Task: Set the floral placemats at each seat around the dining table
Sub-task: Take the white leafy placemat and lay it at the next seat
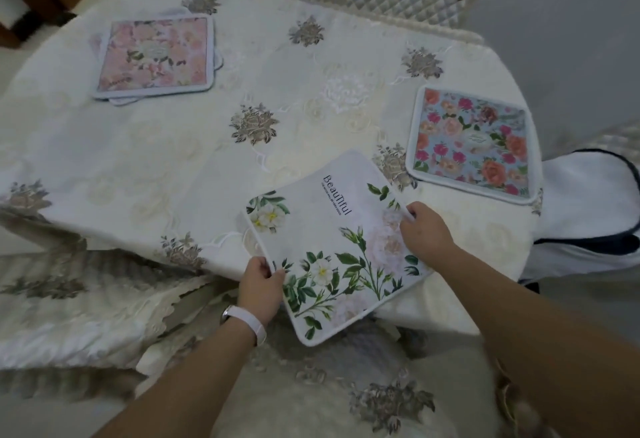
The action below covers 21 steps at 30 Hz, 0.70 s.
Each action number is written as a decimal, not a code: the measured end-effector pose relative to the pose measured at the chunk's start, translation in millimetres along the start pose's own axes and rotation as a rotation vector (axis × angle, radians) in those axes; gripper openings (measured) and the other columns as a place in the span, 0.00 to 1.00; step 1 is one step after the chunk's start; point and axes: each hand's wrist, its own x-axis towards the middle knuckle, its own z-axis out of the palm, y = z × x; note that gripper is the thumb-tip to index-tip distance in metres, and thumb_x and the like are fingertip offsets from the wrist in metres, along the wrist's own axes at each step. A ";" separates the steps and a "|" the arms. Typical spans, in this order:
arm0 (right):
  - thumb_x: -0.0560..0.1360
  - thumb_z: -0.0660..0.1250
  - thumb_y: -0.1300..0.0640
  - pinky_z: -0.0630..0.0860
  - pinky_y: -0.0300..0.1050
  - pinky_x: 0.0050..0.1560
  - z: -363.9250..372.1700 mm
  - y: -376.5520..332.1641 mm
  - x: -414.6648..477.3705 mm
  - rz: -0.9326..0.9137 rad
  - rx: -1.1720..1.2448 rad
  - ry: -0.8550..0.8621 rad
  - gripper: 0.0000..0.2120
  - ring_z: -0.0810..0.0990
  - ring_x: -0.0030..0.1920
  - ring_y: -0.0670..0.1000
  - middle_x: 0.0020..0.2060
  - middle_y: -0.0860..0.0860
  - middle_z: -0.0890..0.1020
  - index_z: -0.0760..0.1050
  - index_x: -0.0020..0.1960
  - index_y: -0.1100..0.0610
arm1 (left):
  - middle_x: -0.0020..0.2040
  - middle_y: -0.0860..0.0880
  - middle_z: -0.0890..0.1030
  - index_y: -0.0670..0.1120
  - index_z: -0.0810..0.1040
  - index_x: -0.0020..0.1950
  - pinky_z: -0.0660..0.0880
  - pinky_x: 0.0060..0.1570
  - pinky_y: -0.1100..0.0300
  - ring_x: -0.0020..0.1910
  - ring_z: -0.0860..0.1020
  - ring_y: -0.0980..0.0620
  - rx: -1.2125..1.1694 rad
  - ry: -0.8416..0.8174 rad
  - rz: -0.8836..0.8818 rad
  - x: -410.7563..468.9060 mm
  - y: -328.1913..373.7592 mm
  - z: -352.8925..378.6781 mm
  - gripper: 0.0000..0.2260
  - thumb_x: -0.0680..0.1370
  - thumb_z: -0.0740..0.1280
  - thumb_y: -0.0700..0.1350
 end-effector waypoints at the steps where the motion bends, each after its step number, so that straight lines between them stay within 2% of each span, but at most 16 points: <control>1: 0.79 0.58 0.61 0.63 0.45 0.30 1.7 1.3 8.5 -0.013 -0.019 -0.011 0.06 0.69 0.32 0.50 0.35 0.51 0.72 0.67 0.43 0.56 | 0.44 0.51 0.79 0.42 0.72 0.52 0.73 0.41 0.59 0.47 0.78 0.48 -0.019 0.011 -0.009 -0.3 -3.9 5.4 0.05 0.78 0.65 0.36; 6: 0.77 0.60 0.59 0.64 0.46 0.32 6.5 9.2 42.5 -0.081 -0.072 -0.063 0.10 0.70 0.34 0.53 0.33 0.50 0.71 0.64 0.38 0.53 | 0.45 0.48 0.80 0.40 0.74 0.53 0.74 0.41 0.58 0.46 0.79 0.48 -0.017 0.052 -0.048 2.2 -14.8 17.3 0.07 0.76 0.68 0.37; 9: 0.76 0.62 0.56 0.65 0.46 0.33 5.5 16.8 48.6 -0.088 -0.094 -0.067 0.04 0.72 0.35 0.54 0.34 0.51 0.73 0.71 0.45 0.57 | 0.38 0.47 0.79 0.42 0.74 0.44 0.70 0.35 0.58 0.38 0.78 0.48 0.192 0.083 -0.066 2.4 -8.0 17.4 0.08 0.74 0.72 0.43; 12: 0.76 0.63 0.57 0.73 0.49 0.39 4.9 25.2 46.7 -0.101 -0.073 -0.043 0.10 0.76 0.40 0.56 0.42 0.54 0.76 0.74 0.54 0.61 | 0.33 0.47 0.77 0.44 0.71 0.37 0.66 0.29 0.59 0.32 0.74 0.50 0.446 0.020 -0.093 3.1 -0.5 10.8 0.14 0.72 0.73 0.50; 14: 0.76 0.63 0.56 0.74 0.51 0.47 5.9 33.2 41.8 -0.098 -0.065 -0.031 0.15 0.77 0.49 0.58 0.51 0.57 0.77 0.74 0.61 0.61 | 0.30 0.48 0.76 0.45 0.72 0.33 0.68 0.31 0.59 0.31 0.75 0.49 0.599 0.098 0.000 6.3 3.8 1.8 0.16 0.71 0.73 0.52; 17: 0.76 0.63 0.56 0.72 0.52 0.55 8.7 47.8 27.4 -0.087 -0.048 -0.013 0.21 0.73 0.59 0.59 0.60 0.59 0.74 0.71 0.68 0.60 | 0.29 0.48 0.76 0.46 0.72 0.32 0.68 0.31 0.58 0.31 0.76 0.48 0.630 0.208 0.159 12.1 13.8 -13.2 0.15 0.72 0.72 0.51; 21: 0.76 0.64 0.57 0.68 0.52 0.63 16.4 59.9 1.7 -0.019 0.035 0.035 0.23 0.70 0.64 0.58 0.64 0.57 0.71 0.68 0.70 0.58 | 0.35 0.51 0.79 0.49 0.75 0.37 0.72 0.40 0.57 0.37 0.78 0.51 0.639 0.085 0.314 30.2 29.3 -16.8 0.08 0.73 0.72 0.47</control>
